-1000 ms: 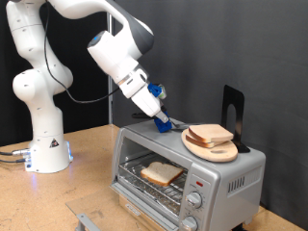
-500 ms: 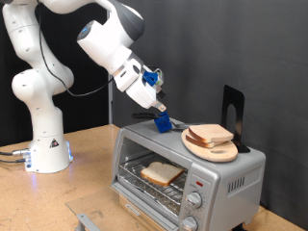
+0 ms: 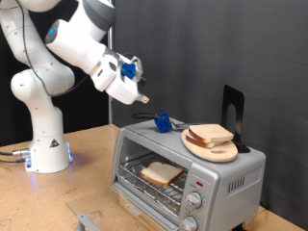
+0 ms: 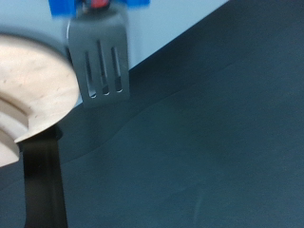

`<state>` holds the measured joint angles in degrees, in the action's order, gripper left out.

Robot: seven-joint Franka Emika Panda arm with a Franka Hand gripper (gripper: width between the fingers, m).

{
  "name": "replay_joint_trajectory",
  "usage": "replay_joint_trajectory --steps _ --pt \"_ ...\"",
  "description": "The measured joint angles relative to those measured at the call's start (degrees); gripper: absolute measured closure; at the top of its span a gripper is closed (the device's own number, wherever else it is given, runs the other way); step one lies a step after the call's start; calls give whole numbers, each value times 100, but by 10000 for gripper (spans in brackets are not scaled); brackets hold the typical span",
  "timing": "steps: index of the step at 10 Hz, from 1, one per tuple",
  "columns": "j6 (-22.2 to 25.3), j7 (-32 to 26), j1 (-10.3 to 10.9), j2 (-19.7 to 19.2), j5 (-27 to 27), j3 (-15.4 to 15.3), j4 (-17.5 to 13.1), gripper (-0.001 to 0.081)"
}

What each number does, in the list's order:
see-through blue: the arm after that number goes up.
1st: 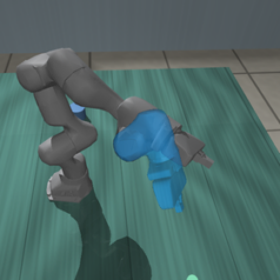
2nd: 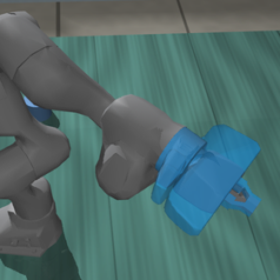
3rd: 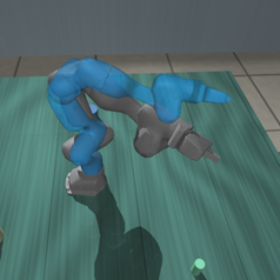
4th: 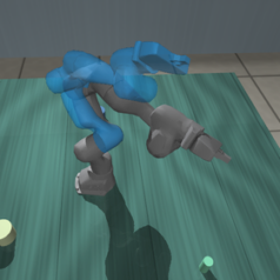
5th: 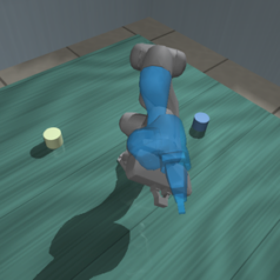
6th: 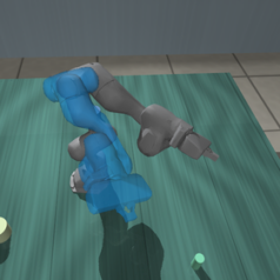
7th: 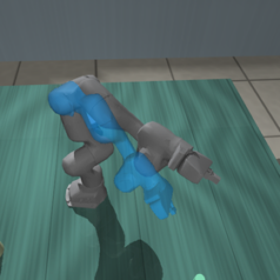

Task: Make a piece of toast with the oven

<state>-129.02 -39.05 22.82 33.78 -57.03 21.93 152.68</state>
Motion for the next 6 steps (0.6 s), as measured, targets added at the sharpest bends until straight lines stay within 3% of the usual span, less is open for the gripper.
replay_joint_trajectory --steps 1,4,6 --pt "265 0 -97 171 137 94 77 3" --pt "155 -139 -165 196 127 203 99 3" --pt "303 -257 -425 364 182 526 136 3"
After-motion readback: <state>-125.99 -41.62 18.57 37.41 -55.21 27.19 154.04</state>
